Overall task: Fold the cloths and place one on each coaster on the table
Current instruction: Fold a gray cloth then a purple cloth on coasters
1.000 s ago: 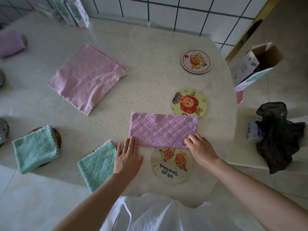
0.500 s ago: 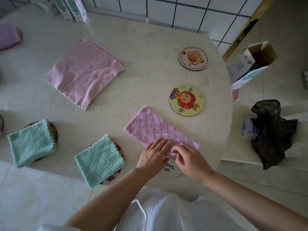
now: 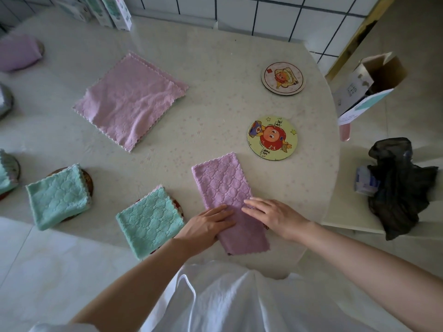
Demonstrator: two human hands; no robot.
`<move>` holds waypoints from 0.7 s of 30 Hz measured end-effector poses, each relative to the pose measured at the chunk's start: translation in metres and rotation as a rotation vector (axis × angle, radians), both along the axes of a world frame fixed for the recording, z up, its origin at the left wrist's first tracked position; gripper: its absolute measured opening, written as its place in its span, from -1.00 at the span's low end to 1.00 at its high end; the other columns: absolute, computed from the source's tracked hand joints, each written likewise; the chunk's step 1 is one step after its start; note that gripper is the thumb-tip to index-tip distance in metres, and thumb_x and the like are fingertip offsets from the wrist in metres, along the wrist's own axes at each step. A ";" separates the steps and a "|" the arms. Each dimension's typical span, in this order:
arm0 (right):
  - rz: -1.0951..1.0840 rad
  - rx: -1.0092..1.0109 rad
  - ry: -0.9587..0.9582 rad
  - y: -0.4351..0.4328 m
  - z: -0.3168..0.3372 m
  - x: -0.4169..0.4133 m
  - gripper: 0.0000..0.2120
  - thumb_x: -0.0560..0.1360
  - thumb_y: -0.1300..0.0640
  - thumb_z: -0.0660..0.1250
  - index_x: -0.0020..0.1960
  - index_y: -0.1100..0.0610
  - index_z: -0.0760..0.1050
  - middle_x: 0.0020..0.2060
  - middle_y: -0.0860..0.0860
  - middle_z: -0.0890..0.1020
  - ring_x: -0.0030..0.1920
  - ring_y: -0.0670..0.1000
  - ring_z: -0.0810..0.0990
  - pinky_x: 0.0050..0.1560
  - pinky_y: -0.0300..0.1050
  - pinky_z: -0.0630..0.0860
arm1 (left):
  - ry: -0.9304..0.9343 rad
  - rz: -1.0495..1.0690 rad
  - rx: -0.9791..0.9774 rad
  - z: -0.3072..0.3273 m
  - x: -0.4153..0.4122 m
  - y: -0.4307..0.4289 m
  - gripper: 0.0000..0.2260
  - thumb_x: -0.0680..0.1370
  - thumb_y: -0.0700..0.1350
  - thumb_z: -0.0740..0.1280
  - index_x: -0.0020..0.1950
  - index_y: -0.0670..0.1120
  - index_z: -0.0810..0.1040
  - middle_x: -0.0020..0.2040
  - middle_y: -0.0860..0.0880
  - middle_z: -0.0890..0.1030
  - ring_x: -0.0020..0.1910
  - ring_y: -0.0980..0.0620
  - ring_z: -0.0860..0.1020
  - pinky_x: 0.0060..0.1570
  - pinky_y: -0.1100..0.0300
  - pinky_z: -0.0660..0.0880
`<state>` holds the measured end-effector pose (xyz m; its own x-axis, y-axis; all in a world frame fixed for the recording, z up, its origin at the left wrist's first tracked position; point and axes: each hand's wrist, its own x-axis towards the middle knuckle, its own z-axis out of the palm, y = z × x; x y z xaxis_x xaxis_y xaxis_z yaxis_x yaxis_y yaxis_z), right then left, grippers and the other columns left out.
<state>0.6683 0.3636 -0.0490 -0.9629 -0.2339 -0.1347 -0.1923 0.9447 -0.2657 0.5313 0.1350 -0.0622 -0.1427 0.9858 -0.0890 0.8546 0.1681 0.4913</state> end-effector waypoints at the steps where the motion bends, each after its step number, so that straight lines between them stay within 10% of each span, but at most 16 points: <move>1: 0.036 0.011 0.000 0.002 0.000 0.000 -0.34 0.27 0.46 0.35 0.33 0.10 0.45 0.30 0.10 0.51 0.27 0.09 0.51 0.09 -0.07 0.56 | -0.008 0.016 0.007 0.000 0.001 -0.004 -0.59 0.48 -0.15 0.14 0.28 0.00 0.55 0.36 0.00 0.49 0.37 -0.01 0.42 0.27 0.09 0.45; 7: 0.057 0.000 -0.013 0.007 -0.001 -0.007 -0.40 0.29 0.39 0.43 0.27 0.06 0.42 0.22 0.07 0.53 0.22 0.06 0.54 0.03 -0.06 0.58 | -0.250 0.211 0.015 0.004 0.003 -0.009 -0.53 0.44 -0.26 0.16 0.32 -0.05 0.52 0.34 -0.02 0.50 0.37 0.07 0.39 0.39 0.19 0.28; 12: -0.069 -0.161 -0.084 0.009 -0.002 -0.017 -0.41 0.31 0.46 0.27 0.30 0.11 0.44 0.19 0.02 0.51 0.23 0.02 0.47 0.08 -0.07 0.55 | -0.457 0.500 -0.034 0.017 -0.006 0.000 -0.49 0.40 -0.41 0.22 0.24 0.02 0.59 0.12 0.01 0.65 0.08 0.13 0.59 0.04 0.52 0.38; 17: -0.411 -0.490 -0.294 0.005 0.007 -0.044 -0.64 0.43 0.36 0.31 0.18 0.10 0.52 -0.03 0.00 0.63 -0.06 -0.05 0.58 -0.07 -0.19 0.55 | -0.815 0.924 -0.250 0.011 -0.029 0.021 -0.84 0.50 -0.32 0.27 -0.19 -0.15 0.61 -0.22 -0.14 0.62 -0.19 -0.03 0.54 -0.12 0.01 0.58; 21: -0.570 -0.612 -0.298 0.007 0.009 -0.072 -0.78 0.54 0.05 0.29 0.04 0.18 0.57 -0.34 -0.02 0.60 -0.48 -0.19 0.45 -0.50 -0.33 0.37 | -1.212 1.222 -0.217 0.018 -0.046 0.038 -0.87 0.62 -0.23 0.21 -0.03 -0.23 0.53 -0.10 -0.14 0.59 -0.12 -0.10 0.59 -0.18 0.04 0.61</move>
